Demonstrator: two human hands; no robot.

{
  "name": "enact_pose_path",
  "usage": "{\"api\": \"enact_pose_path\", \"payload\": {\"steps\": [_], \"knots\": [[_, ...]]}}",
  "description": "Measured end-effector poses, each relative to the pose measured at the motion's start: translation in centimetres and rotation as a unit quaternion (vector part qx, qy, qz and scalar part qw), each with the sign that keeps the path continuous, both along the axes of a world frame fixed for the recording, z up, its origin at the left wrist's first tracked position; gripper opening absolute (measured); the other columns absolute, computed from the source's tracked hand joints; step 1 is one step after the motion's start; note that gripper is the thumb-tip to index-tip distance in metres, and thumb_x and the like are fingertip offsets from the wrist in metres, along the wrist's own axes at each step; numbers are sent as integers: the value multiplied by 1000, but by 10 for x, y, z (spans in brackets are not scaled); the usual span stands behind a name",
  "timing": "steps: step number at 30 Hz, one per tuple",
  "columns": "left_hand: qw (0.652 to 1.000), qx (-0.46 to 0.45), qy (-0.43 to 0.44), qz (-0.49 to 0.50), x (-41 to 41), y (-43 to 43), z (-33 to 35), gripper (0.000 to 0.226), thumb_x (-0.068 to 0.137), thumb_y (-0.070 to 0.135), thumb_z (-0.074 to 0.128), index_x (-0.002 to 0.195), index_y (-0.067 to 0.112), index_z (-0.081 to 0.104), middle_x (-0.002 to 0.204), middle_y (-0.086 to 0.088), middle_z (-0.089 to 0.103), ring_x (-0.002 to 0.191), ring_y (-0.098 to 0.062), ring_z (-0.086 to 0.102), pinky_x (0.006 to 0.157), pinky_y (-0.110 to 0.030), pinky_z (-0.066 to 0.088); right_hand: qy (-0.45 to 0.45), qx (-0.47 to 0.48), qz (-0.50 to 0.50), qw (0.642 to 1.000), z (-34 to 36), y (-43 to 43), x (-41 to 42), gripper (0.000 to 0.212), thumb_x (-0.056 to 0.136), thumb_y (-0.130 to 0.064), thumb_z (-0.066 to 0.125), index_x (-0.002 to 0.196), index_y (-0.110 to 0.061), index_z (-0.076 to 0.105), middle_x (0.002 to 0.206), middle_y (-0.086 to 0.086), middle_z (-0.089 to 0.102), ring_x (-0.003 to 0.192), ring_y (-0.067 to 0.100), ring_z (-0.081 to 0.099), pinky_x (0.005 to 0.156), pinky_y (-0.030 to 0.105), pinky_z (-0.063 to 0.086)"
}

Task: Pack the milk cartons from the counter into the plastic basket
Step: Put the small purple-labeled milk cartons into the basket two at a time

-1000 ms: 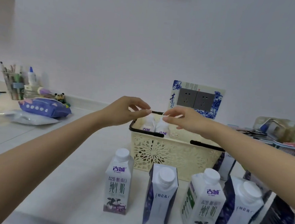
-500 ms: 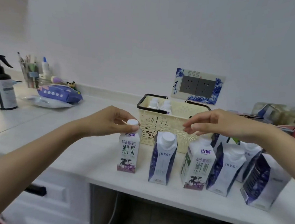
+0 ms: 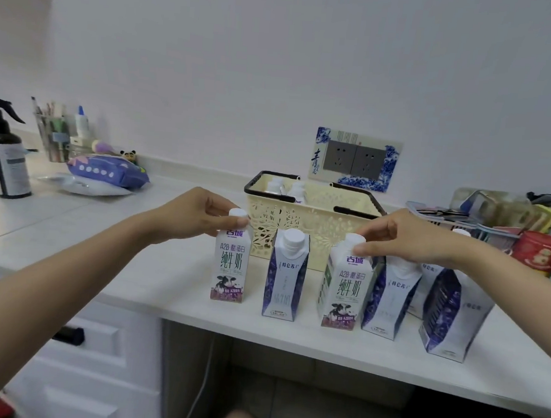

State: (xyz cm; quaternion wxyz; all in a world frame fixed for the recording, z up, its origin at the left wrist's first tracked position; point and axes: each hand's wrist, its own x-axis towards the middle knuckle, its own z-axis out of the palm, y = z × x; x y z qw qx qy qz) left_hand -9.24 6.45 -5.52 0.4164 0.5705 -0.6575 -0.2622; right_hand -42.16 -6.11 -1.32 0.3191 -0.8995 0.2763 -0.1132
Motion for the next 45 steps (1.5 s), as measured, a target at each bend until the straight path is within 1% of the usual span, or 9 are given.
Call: {"api": "enact_pose_path", "payload": {"steps": [6,11,17,22,27,33,36,40,45], "knots": [[999,-29,10,23,1,-3,6,42,67,54,69,89,20,79,87,4,79,86,-8,73,70,-20,57,-77,-33,-28,996,-13,-2,2,34,71,-46,69,100,-28,76,96,-16,76,91,0,69,82,16,49],[996,-78,27,42,9,-6,50,30,64,54,68,78,31,79,82,8,79,79,-1,72,61,-11,54,-151,-15,-62,986,2,-12,1,18,72,-45,67,86,-36,74,85,-18,76,78,-2,71,60,10,52],[988,-144,14,57,13,-32,126,41,63,62,67,83,27,79,84,14,78,81,4,70,63,-12,55,-257,-30,-70,963,73,-27,19,17,84,-35,64,95,-25,74,84,-11,78,79,0,71,62,12,55],[986,-157,25,46,15,-70,145,32,65,57,68,77,29,80,83,13,78,79,4,70,63,-12,55,-315,-57,-91,943,99,-46,54,11,88,-29,64,92,-24,73,81,-10,77,76,2,71,64,15,57],[986,-154,38,43,14,-106,125,20,76,44,70,84,27,78,82,10,78,80,0,71,67,-15,57,-320,-33,-113,940,87,-65,86,17,88,-26,64,99,-18,73,93,4,75,81,13,73,66,23,60],[988,-146,42,34,13,-126,107,20,83,34,69,92,19,77,86,5,79,82,-6,73,70,-20,58,-264,-56,-108,957,64,-77,106,26,89,-31,63,108,-16,71,105,6,74,104,20,67,87,37,57],[993,-117,19,6,12,-128,95,20,83,31,70,92,14,77,83,2,79,81,-11,74,67,-21,57,-244,-49,-95,964,55,-80,112,22,89,-33,63,101,-18,73,104,10,74,101,23,68,84,34,58],[996,-89,-17,1,18,-131,73,24,81,36,72,95,17,78,90,-2,79,93,-24,73,82,-34,59,-212,-29,-83,973,35,-83,123,12,86,-33,66,93,-27,73,99,7,75,95,21,69,77,27,59],[997,-64,-38,-8,21,-131,47,25,80,39,73,95,19,78,87,5,79,83,-12,74,68,-21,58,-164,-24,-59,984,10,-85,130,19,84,-33,68,93,-17,73,93,12,73,84,21,68,77,32,60]]}}
